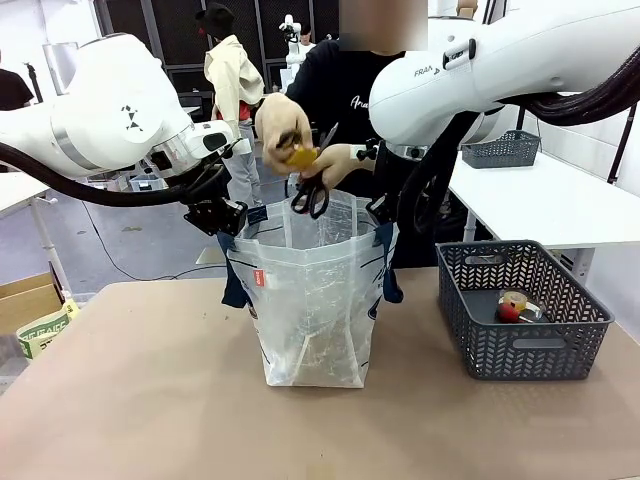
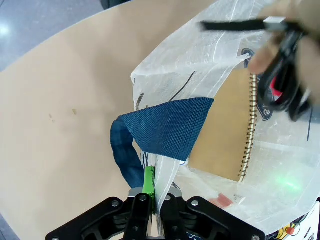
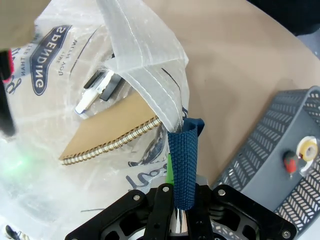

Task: Transfer purchased items from the store into the shopping bag.
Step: Move the Reusable shopping bag to the right side of the table.

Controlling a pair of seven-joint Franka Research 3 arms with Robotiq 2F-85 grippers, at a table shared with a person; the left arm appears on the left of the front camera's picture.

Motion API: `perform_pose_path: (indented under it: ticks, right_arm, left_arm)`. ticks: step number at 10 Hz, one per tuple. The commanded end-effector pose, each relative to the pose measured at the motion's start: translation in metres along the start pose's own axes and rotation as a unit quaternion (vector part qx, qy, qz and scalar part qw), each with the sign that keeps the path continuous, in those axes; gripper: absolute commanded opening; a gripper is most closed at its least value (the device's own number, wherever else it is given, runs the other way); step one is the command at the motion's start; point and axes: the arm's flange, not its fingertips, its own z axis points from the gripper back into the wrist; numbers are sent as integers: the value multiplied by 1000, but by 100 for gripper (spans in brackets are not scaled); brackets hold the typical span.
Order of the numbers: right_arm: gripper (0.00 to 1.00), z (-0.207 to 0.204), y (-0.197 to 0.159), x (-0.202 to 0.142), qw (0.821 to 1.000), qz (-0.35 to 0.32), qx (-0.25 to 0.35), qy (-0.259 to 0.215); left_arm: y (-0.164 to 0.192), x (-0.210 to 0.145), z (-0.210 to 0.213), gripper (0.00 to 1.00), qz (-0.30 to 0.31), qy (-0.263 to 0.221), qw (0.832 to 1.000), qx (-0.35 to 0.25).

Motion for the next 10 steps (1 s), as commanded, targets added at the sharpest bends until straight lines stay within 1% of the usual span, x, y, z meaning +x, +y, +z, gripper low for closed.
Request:
perform_pose_path:
  ticks: [1, 10]
  right_arm:
    - [0, 0, 0, 0, 1000, 0, -1, -1]
    - [0, 0, 0, 0, 1000, 0, -1, -1]
  left_arm:
    - [0, 0, 0, 0, -2, 0, 1000, 2]
    - [0, 0, 0, 0, -2, 0, 1000, 2]
